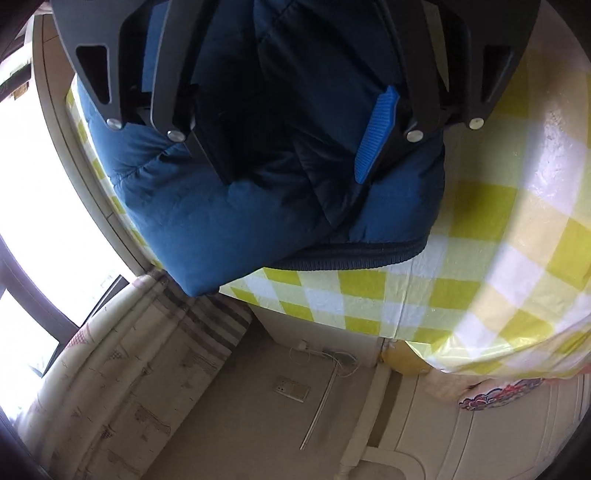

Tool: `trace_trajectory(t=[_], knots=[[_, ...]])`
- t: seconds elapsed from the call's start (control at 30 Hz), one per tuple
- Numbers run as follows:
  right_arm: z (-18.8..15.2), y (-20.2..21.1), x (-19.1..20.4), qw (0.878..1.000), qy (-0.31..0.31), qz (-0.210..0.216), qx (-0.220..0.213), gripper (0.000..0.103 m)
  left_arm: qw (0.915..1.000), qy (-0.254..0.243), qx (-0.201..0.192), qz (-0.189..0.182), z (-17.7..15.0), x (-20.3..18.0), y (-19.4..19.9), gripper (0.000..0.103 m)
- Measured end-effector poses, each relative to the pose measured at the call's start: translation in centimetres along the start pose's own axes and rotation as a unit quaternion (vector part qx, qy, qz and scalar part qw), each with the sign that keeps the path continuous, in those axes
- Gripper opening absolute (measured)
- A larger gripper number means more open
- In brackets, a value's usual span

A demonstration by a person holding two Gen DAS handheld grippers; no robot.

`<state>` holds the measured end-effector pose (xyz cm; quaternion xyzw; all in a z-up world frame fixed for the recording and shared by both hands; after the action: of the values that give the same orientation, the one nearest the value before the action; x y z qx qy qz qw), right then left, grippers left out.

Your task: Fold large clothes

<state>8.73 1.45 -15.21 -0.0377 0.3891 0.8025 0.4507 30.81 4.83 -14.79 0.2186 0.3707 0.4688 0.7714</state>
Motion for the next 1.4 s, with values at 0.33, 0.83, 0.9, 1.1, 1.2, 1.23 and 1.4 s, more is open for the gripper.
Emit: trace_trajectory(t=[0.33,0.83,0.9,1.1,1.2,1.23,1.4], knots=[[4.2,4.6,-17.0,0.983,-0.16,-0.048,-0.073,0.049,0.9999,-0.007,-0.003,0.013,-0.2,-0.3,-0.4,0.067],[1.3,-13.7,-23.8,0.959,-0.258,0.039,0.107,0.034,0.9989,0.043,-0.011,-0.017,-0.2,1.5,-0.4,0.067],[2.7,-13.1,-24.8,0.964,-0.243,0.013,0.108,0.034,0.9993,0.035,-0.009,-0.007,-0.2,1.4,-0.5,0.067],[6.7,-14.9,-26.2,0.972,-0.224,-0.004,0.069,0.034,0.9992,0.037,-0.012,-0.006,-0.2,1.5,-0.4,0.068],[3.4,-20.4,-23.3,0.972,-0.166,0.013,0.165,0.034,0.9989,0.043,-0.015,0.011,-0.1,1.9,-0.2,0.071],[3.6,-20.6,-23.3,0.971,-0.161,0.011,0.177,0.034,0.9988,0.046,-0.014,0.009,-0.2,2.1,-0.3,0.072],[6.4,-18.8,-24.2,0.973,-0.151,-0.018,0.174,0.034,0.9989,0.042,-0.01,0.017,-0.3,2.2,-0.3,0.076]])
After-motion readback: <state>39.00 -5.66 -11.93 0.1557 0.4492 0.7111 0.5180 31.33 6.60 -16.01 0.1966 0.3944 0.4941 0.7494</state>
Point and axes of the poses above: each gripper's, at about its wrist camera, not at the fingertips, and y roughly against the way its jaws point, x to its left, z to its top, the point moved 9 cm from there along -y, roughly the way its jaws point, and after that the axes turned 3 degrees about x, right-handed, at the moved point
